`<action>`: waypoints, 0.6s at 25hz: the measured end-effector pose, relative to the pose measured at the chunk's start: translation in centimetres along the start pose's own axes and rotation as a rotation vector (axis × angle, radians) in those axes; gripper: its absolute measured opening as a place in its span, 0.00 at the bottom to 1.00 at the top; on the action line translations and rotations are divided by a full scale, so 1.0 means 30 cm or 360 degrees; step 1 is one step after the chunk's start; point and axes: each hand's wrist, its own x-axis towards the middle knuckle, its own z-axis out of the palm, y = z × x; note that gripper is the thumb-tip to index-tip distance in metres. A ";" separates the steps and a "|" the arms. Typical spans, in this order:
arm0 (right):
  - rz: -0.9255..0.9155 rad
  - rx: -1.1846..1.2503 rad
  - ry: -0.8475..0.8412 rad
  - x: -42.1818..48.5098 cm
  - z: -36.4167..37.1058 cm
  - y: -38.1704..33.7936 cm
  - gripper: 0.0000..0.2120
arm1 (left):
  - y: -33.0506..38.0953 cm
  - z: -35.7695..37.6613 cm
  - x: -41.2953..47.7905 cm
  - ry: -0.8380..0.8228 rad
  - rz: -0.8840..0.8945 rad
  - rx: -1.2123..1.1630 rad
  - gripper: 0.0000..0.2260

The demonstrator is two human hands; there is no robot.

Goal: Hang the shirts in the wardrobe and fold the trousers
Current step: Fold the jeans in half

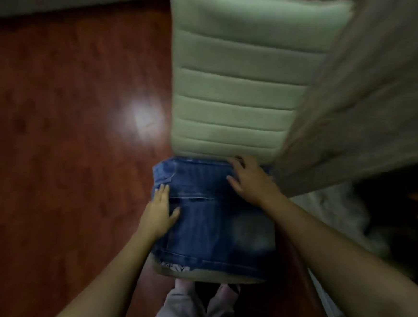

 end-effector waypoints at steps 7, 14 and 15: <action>-0.0118 -0.0092 -0.0236 0.355 0.403 -0.121 0.24 | -0.301 0.223 0.035 -0.0001 -0.0453 -0.0462 0.30; 0.0104 -0.0235 -0.0316 0.497 0.570 -0.110 0.21 | -0.369 0.280 0.073 0.0116 -0.0725 -0.0912 0.20; 0.0138 -0.0217 -0.0335 0.504 0.581 -0.113 0.21 | -0.379 0.278 0.075 0.0075 -0.0792 -0.0918 0.25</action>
